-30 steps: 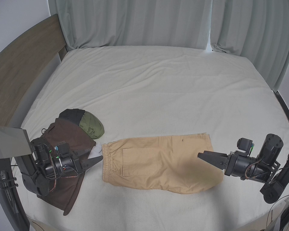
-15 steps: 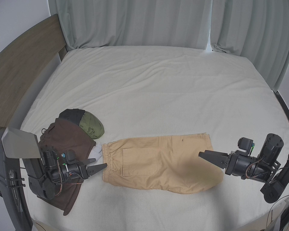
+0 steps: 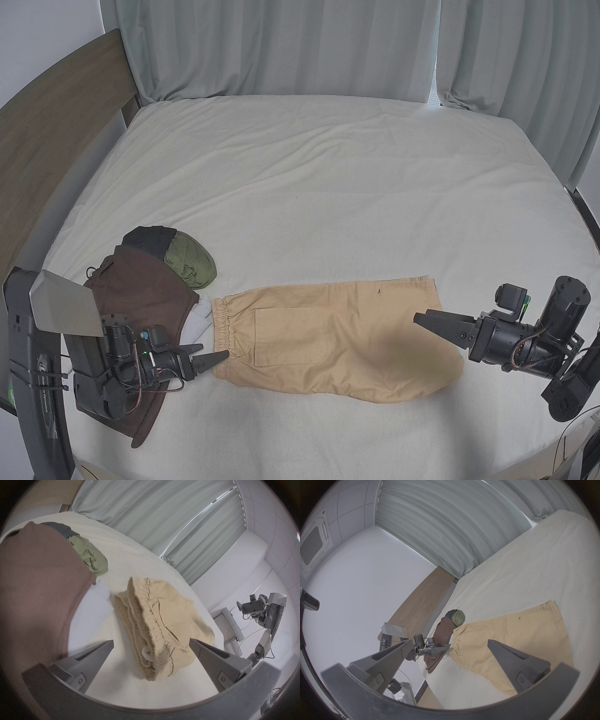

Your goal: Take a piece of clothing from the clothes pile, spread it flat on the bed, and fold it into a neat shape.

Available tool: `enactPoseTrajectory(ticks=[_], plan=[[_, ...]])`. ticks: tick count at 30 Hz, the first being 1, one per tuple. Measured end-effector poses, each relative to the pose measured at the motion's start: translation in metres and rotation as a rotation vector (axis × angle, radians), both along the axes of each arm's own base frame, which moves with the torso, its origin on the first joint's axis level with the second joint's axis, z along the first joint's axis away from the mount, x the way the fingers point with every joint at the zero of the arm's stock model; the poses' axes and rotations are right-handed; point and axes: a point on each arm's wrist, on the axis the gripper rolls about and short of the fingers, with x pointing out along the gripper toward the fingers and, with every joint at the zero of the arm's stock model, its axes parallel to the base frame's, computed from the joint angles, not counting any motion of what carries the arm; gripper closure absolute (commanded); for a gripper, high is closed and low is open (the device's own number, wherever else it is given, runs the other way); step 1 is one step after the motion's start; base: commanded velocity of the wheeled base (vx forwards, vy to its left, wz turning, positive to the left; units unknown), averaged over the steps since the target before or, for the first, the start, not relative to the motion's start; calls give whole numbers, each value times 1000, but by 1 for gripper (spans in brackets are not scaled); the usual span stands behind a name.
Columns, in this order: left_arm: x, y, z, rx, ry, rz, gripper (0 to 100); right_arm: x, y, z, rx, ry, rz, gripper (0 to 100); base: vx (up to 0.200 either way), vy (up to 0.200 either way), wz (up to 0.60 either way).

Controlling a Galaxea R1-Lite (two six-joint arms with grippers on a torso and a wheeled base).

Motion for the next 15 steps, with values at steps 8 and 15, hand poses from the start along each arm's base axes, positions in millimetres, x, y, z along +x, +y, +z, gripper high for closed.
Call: enactPoseTrajectory(ticks=[8,15], plan=[[1,-11,-17,16,41,-6,0,-1,0,1,2,-5,-1,0,0,0,0],[5,-19,-27,5,64,-13,0,-1,0,2,2,-6,0,0,0,0,0]])
